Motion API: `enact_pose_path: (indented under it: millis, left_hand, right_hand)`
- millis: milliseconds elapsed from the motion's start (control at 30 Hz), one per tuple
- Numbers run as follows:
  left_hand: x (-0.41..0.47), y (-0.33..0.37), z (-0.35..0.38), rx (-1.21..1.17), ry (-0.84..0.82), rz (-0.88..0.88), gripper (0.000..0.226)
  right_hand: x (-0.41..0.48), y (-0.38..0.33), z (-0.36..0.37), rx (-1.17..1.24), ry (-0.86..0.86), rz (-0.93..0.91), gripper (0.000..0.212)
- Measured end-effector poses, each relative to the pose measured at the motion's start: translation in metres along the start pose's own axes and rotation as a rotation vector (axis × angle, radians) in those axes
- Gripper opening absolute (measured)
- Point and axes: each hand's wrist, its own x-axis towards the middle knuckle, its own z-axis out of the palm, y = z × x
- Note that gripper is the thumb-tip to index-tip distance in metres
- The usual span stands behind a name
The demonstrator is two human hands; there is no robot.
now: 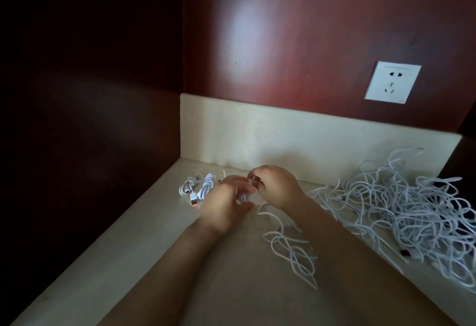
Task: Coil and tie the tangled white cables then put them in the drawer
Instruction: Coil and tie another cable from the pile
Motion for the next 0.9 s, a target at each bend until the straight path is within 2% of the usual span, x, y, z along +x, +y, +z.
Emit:
enact_pose_path:
  millis: [133, 233, 400, 533, 667, 767, 833, 900]
  left_hand:
    - [0.001, -0.015, 0.000, 0.217, 0.045, 0.105, 0.015]
    - [0.000, -0.022, 0.001, 0.344, 0.120, 0.139, 0.014]
    - [0.000, -0.029, 0.000, 0.386, 0.103, 0.094, 0.026]
    - [0.000, -0.025, 0.001, 0.352, 0.127, 0.112, 0.026]
    - [-0.001, -0.017, 0.007, 0.313, -0.022, 0.179, 0.036]
    - [-0.004, -0.013, 0.016, 0.359, -0.152, 0.243, 0.037]
    - [-0.007, -0.010, 0.019, 0.350, -0.166, 0.260, 0.045]
    - [-0.008, -0.005, 0.018, 0.307, -0.124, 0.290, 0.043]
  right_hand:
    - [0.018, 0.008, 0.015, 0.010, -0.055, -0.006, 0.026]
    - [0.027, 0.012, 0.025, 0.039, -0.096, 0.004, 0.028]
    - [0.031, 0.010, 0.038, 0.249, -0.009, 0.038, 0.027]
    - [0.020, 0.015, 0.031, 0.385, 0.032, 0.106, 0.027]
    - [-0.004, 0.024, 0.008, 0.595, 0.080, 0.293, 0.023]
    - [-0.037, 0.019, -0.015, 0.736, 0.009, 0.386, 0.016]
    - [-0.062, 0.010, -0.025, 0.689, -0.125, 0.385, 0.016]
    - [-0.085, 0.002, -0.028, 0.586, -0.231, 0.344, 0.017]
